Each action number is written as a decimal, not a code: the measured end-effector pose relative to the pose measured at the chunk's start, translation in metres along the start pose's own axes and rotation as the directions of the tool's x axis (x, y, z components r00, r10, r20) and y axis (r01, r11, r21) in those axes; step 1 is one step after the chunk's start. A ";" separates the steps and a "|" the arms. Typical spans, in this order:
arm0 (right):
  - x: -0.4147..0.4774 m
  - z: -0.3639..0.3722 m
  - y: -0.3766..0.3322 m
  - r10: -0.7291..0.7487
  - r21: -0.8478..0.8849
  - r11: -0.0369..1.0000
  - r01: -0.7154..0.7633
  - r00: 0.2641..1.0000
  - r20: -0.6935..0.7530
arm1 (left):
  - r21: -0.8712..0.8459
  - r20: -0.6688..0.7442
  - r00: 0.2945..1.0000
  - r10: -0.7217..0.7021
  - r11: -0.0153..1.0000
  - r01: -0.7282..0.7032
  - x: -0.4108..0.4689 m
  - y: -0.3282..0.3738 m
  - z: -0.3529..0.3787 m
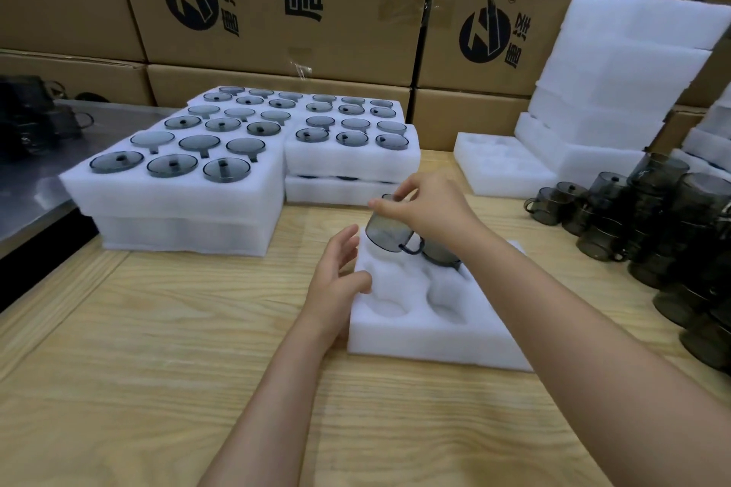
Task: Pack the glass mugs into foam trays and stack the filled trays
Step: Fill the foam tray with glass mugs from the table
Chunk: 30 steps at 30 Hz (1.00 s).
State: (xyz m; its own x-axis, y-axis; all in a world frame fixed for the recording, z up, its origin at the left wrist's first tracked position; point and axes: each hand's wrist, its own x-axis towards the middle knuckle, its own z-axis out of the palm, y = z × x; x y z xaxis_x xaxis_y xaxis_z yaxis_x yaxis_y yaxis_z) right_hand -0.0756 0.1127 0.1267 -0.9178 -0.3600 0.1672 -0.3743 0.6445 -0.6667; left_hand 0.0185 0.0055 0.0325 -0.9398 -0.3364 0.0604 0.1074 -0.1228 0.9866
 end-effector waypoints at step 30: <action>0.007 0.058 0.020 0.021 -0.509 0.840 0.188 0.926 0.376 | -0.011 0.020 0.998 0.058 0.998 -0.058 0.003 -0.002 0.003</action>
State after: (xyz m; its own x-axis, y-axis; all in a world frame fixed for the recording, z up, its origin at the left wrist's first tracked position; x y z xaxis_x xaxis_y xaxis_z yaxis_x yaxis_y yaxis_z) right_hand -0.0820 0.0834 0.0726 -0.8084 -0.5736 -0.1324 -0.5539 0.8173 -0.1585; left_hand 0.0146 0.0071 0.0310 -0.9383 -0.3239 0.1208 0.1651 -0.1131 0.9798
